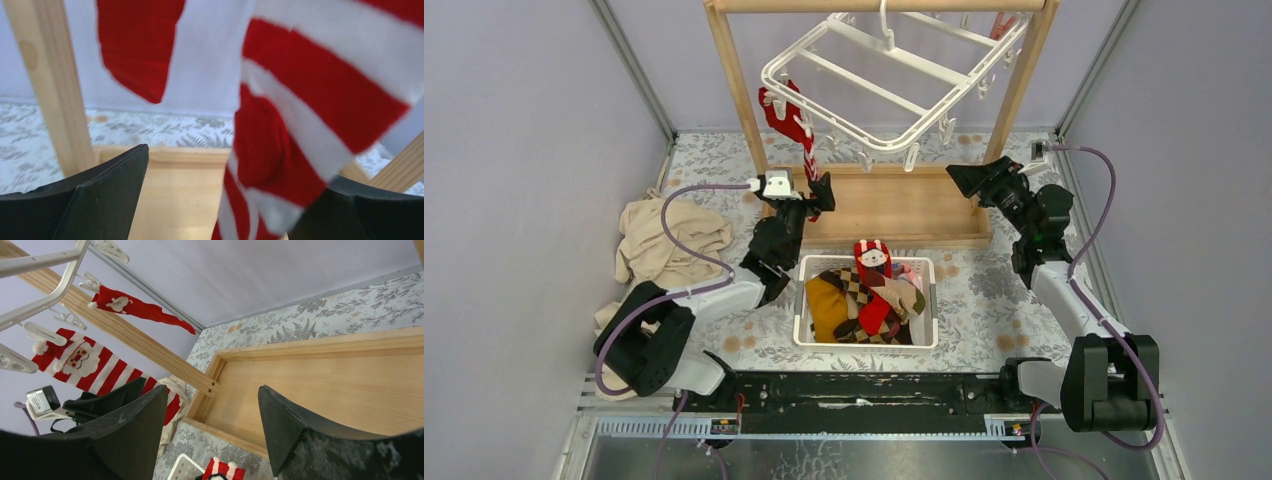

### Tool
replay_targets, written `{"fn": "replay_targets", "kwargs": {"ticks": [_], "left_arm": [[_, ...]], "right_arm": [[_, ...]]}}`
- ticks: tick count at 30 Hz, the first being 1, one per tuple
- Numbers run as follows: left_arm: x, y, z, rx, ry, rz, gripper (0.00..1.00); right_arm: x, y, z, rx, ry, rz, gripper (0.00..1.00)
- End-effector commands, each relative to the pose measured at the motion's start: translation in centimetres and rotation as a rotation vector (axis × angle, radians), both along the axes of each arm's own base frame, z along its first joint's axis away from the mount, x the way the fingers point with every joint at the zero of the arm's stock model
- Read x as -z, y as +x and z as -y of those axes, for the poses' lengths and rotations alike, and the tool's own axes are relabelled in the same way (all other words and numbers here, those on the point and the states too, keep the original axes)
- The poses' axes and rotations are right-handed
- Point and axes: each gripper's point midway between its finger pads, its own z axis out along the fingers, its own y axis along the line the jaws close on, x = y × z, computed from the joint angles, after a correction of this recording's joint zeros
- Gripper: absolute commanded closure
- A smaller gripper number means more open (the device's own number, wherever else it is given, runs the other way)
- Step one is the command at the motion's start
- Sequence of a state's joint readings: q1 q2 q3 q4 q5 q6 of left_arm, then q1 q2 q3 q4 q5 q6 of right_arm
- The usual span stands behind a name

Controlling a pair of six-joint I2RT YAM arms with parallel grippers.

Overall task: Remove the socks clipped to the hanger
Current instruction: Remove the sock from the hanger.

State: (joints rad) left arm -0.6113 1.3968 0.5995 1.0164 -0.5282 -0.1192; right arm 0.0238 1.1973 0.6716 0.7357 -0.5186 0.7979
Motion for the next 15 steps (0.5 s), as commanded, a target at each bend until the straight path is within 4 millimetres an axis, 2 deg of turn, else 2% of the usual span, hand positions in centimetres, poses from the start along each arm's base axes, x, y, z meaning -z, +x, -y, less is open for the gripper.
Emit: {"fn": "replay_targets", "kwargs": {"ticks": [1,2,3,6,8,11,13,15], "left_arm": [[-5.5,0.3,1.8,0.102,-0.058,0.177,0.03],[-5.8,0.0,2.5,0.147,-0.067,0.184,0.06],[-5.8,-0.2,3.1,0.183,-0.072,0.179,0.13],[-5.3,-0.6,4.3,0.255,-0.084,0.137,0.43],[-4.8,-1.1,4.7,0.29,-0.088,0.11,0.56],[-4.3,-1.8,5.2,0.333,-0.098,0.074,0.68],[-4.0,-2.1,5.8,0.364,-0.098,0.05,0.72],[-3.9,-2.5,6.3,0.381,-0.097,0.03,0.72]], "right_arm": [[-0.9,-0.9,-0.5,-0.041,-0.011,0.051,0.27],[-0.8,-0.9,-0.6,-0.048,-0.003,0.047,0.28],[-0.7,-1.1,-0.8,-0.062,0.004,0.044,0.29],[-0.5,-1.5,-1.3,-0.097,0.026,0.033,0.34],[-0.3,-2.0,-1.6,-0.121,0.037,0.029,0.37],[0.4,-2.6,-1.9,-0.138,0.05,0.009,0.4],[0.8,-3.2,-2.5,-0.158,0.055,-0.003,0.43],[1.2,-4.0,-4.2,-0.201,0.041,-0.013,0.45]]}}
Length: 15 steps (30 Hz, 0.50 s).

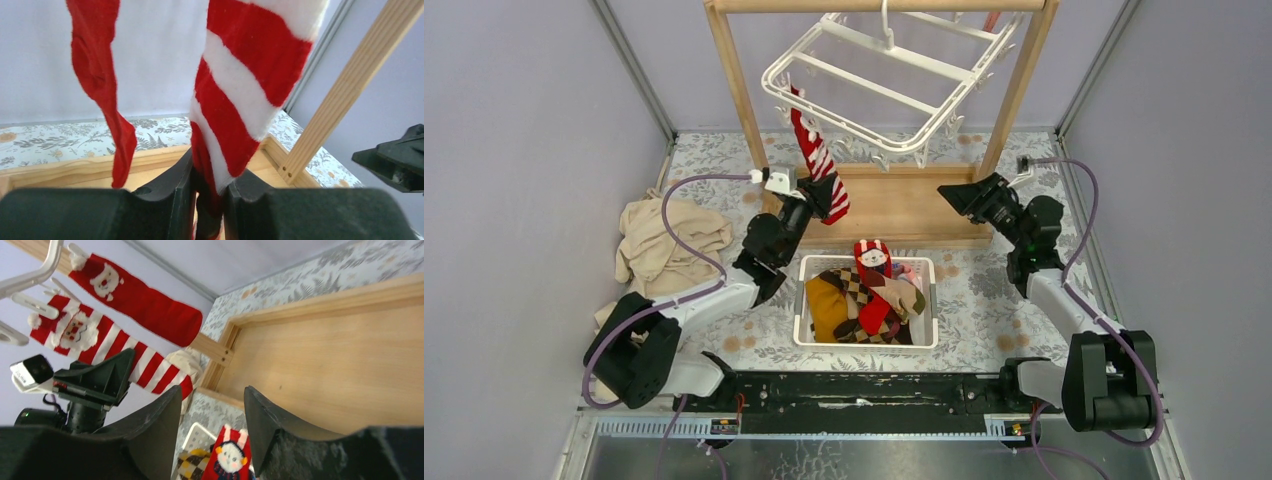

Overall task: Remove the socks clipped to the hanger
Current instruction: Remove the sock from the hanger.

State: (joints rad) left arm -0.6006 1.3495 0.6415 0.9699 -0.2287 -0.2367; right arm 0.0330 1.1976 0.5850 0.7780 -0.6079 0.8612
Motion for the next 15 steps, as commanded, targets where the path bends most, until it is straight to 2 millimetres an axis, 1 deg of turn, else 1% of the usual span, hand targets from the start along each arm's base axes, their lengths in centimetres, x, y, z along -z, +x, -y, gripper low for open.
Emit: {"fn": "replay_targets", "kwargs": {"ticks": [1,5,7,10,15], "left_arm": [[-0.6,-1.2,1.6,0.08,-0.01,-0.029,0.72],[-0.4,-1.9,2.5,0.083,0.005,-0.076,0.71],[-0.5,-2.1,2.7,0.078,0.006,-0.107,0.7],[-0.4,-2.8,3.1,0.093,0.002,-0.144,0.68],[-0.9,-3.7,3.6,0.116,-0.015,-0.184,0.66]], "right_arm": [[-1.4,-2.3,-3.5,-0.114,-0.011,0.064,0.46],[-0.5,-4.4,-7.5,-0.207,-0.1,0.071,0.47],[-0.4,-5.5,-8.8,-0.232,-0.134,0.091,0.48],[-0.1,-7.1,-9.8,-0.242,-0.179,0.118,0.48],[0.2,-9.5,-11.0,-0.237,-0.287,0.183,0.45]]}}
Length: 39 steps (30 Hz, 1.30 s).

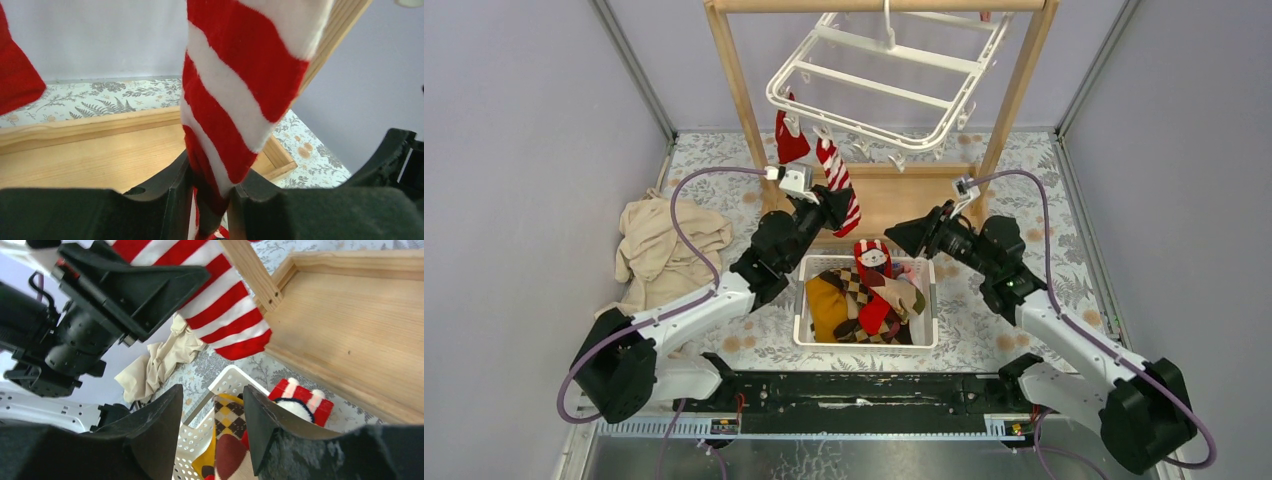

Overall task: Remove the socks clipped to the hanger
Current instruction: Remove the sock from the hanger.

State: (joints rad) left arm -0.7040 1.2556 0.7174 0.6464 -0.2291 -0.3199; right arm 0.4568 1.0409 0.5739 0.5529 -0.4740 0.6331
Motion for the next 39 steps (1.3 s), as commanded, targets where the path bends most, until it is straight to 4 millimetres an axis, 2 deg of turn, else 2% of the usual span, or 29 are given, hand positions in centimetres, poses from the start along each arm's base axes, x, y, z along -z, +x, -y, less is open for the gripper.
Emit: {"fn": "replay_targets", "kwargs": {"ticks": [1,8,16,26,34,39], "left_arm": [[-1.4,-0.7,0.2,0.004,-0.036,-0.038,0.66],[-2.3,-1.8,1.0,0.057,-0.056,-0.083,0.66],[-3.9,-3.0,2.1,0.124,-0.085,-0.143,0.66],[-5.4,-5.0,2.3,0.188,-0.118,-0.155,0.64],[-5.7,-5.5,2.5,0.212,-0.131,-0.153,0.63],[-6.1,-6.0,2.9,0.251,-0.158,-0.153,0.62]], "right_arm": [[-0.4,-1.2,-0.4,0.04,-0.108,0.133,0.44],[0.5,-2.7,-2.0,0.047,-0.216,0.202,0.43],[-0.2,-2.5,-3.5,0.131,-0.299,0.285,0.41],[-1.2,-0.6,-3.6,0.271,-0.293,0.347,0.19],[-2.9,0.7,-7.1,0.207,-0.257,0.404,0.11],[-3.5,0.1,-8.9,0.107,-0.181,0.425,0.08]]}}
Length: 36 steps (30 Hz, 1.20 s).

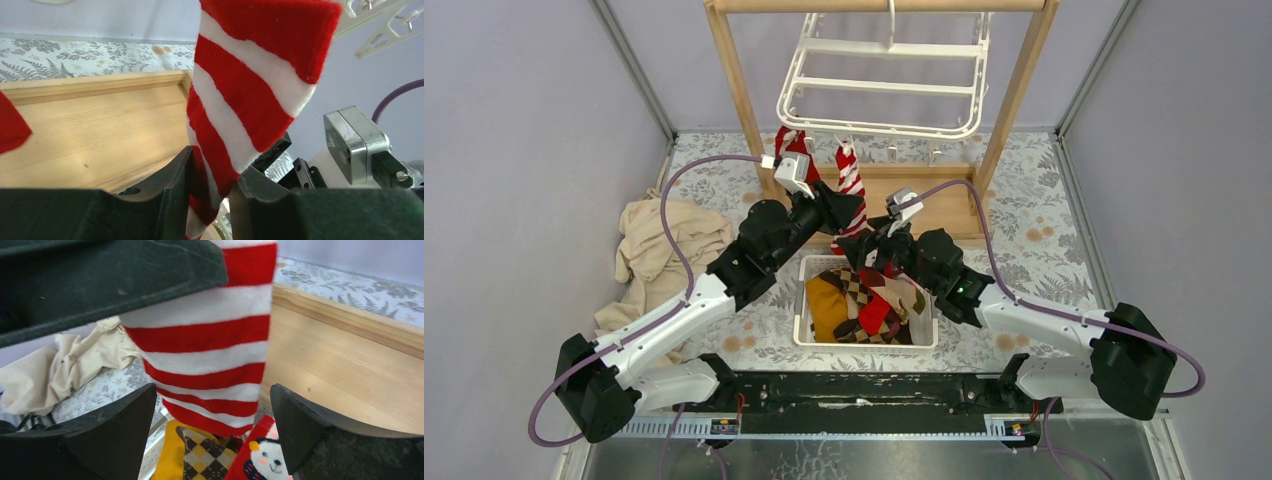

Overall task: Remove the socks clipped to the hanger
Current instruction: Remove the sock from the hanger.

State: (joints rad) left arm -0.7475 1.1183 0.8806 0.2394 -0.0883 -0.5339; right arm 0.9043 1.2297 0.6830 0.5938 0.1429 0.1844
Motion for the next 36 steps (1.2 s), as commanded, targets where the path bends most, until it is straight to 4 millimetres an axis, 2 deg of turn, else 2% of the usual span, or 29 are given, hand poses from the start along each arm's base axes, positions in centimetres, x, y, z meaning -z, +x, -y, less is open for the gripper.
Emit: {"fn": "replay_targets", "kwargs": {"ticks": [1,6,9,13,18,25,26,30,36], "left_arm": [[-2.3,-1.0,0.7,0.055,-0.067,0.032,0.62],[-2.5,-1.5,0.8,0.074,-0.093,0.03,0.62],[-2.5,-1.7,0.7,0.08,-0.105,0.031,0.62],[-2.1,-1.4,0.4,0.059,-0.082,0.023,0.61],[-1.8,-1.1,-0.5,0.01,-0.052,0.024,0.47],[-3.0,-1.6,-1.4,-0.005,-0.052,0.036,0.38],[-3.9,-2.0,-1.9,-0.012,-0.069,0.048,0.37],[-5.3,-2.6,-2.4,-0.011,-0.093,0.066,0.36],[-6.5,-2.9,-3.0,-0.025,-0.116,0.08,0.36]], "right_arm": [[-5.2,-0.2,-1.9,-0.094,0.14,0.102,0.08],[-5.1,-0.3,-2.7,-0.126,0.14,0.091,0.09],[-5.0,0.0,-2.7,-0.121,0.143,0.091,0.14],[-4.7,0.4,-2.3,-0.087,0.134,0.08,0.42],[-4.0,1.0,-1.8,-0.048,0.085,0.077,0.65],[-3.6,1.9,-1.6,-0.017,0.016,0.076,0.83],[-3.3,2.2,-1.4,0.002,-0.004,0.075,0.87],[-3.2,2.7,-0.9,0.036,-0.033,0.081,0.9],[-2.6,3.4,0.2,0.095,-0.09,0.099,0.91]]}}
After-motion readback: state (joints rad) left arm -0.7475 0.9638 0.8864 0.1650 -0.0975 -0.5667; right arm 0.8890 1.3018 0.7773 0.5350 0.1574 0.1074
